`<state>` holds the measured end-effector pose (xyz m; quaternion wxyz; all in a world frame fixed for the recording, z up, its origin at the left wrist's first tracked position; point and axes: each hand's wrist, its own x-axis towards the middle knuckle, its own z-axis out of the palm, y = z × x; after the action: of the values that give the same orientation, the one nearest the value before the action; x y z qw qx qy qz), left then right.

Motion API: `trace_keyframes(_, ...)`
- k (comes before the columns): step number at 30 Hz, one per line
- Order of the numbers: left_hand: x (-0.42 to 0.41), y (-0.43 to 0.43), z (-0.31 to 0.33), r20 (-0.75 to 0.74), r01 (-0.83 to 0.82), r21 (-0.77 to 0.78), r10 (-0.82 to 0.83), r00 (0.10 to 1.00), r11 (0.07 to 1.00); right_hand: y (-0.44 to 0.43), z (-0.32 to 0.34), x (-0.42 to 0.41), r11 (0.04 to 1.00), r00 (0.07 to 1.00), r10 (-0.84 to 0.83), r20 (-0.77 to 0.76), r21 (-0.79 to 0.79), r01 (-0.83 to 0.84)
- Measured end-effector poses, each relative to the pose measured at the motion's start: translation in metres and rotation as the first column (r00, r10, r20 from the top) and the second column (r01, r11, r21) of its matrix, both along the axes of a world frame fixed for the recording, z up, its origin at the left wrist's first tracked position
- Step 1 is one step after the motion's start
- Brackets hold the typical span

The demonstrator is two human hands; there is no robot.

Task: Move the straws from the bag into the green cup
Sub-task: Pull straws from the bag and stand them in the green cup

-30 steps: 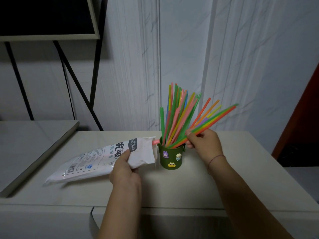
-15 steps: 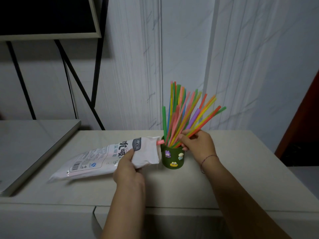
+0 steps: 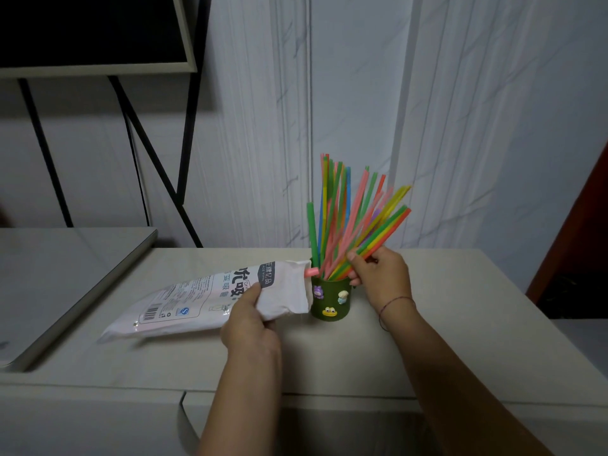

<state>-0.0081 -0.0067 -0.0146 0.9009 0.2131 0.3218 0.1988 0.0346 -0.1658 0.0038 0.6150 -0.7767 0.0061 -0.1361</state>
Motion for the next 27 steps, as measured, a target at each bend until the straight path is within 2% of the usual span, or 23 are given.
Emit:
trace_keyframes(7, 0.003, 0.003, -0.006, 0.005, 0.027, 0.038, -0.027, 1.000, 0.999, -0.001, -0.002, -0.005, 0.998, 0.995, 0.035, -0.094, 0.053, -0.030)
trace_keyframes(10, 0.000, 0.002, -0.005, 0.000, 0.040, 0.076, -0.040, 0.999, 0.996, -0.005, 0.000, -0.013, 0.994, 0.976, 0.076, -0.203, 0.091, -0.059)
trace_keyframes(13, -0.006, 0.001, -0.002, 0.005, 0.037, 0.084, -0.038, 0.999, 0.996, -0.006, -0.003, -0.023, 0.968, 0.907, 0.201, -0.369, 0.218, -0.126)
trace_keyframes(16, -0.014, -0.001, 0.003, 0.013, 0.016, 0.124, -0.017, 1.000, 0.992, -0.001, -0.006, -0.035, 0.879, 0.791, 0.368, -0.489, 0.461, -0.123)
trace_keyframes(20, -0.025, -0.007, 0.010, 0.024, -0.023, 0.243, 0.017, 1.000, 0.970, 0.008, -0.007, -0.044, 0.681, 0.693, 0.555, -0.460, 0.729, -0.062)
trace_keyframes(23, -0.033, -0.011, 0.014, 0.066, -0.020, 0.362, -0.005, 0.998, 0.932, 0.011, -0.004, -0.048, 0.561, 0.655, 0.630, -0.416, 0.828, -0.014)
trace_keyframes(27, -0.042, -0.014, 0.018, 0.118, -0.020, 0.525, -0.049, 0.992, 0.851, 0.012, -0.002, -0.051, 0.492, 0.650, 0.642, -0.406, 0.869, 0.057)
